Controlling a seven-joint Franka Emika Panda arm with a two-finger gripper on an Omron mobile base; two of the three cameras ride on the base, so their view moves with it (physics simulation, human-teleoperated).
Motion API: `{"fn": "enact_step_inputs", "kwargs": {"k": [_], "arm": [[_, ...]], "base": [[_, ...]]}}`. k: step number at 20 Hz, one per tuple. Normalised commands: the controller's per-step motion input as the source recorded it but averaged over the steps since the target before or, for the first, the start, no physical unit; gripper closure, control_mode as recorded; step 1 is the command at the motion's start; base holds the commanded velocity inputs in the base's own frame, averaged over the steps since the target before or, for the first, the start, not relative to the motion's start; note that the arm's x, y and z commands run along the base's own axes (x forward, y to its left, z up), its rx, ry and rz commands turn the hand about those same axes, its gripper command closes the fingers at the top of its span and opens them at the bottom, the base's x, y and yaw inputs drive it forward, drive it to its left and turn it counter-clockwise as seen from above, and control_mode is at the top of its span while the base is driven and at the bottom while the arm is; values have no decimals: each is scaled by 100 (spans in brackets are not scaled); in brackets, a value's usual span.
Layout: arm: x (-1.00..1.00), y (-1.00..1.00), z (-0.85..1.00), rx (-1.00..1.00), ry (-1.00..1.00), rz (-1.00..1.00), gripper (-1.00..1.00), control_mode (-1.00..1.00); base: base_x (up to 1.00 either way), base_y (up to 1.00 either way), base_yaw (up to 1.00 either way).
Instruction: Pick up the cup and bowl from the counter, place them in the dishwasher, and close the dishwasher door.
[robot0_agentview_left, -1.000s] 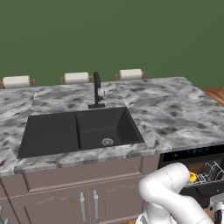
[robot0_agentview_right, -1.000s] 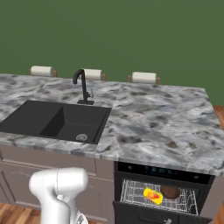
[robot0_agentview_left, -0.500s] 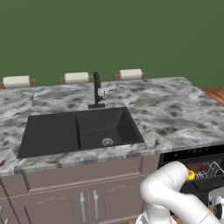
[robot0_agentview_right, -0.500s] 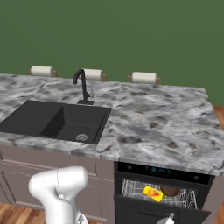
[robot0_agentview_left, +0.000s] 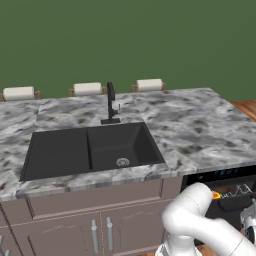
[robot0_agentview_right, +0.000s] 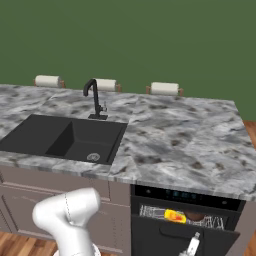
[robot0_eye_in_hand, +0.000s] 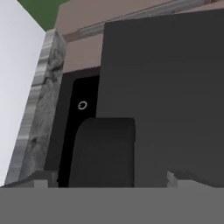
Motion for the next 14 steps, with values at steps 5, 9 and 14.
{"fn": "enact_step_inputs", "kwargs": {"k": [5,9,14], "arm": [[47,0,-68,-30,-22,0,-100,-100],[51,0,-67,-31,-21,0,-100,-100],[54,0,-68,-32,-21,0,-100,-100]], "base": [[0,0,0],[0,0,0],[0,0,0]]}}
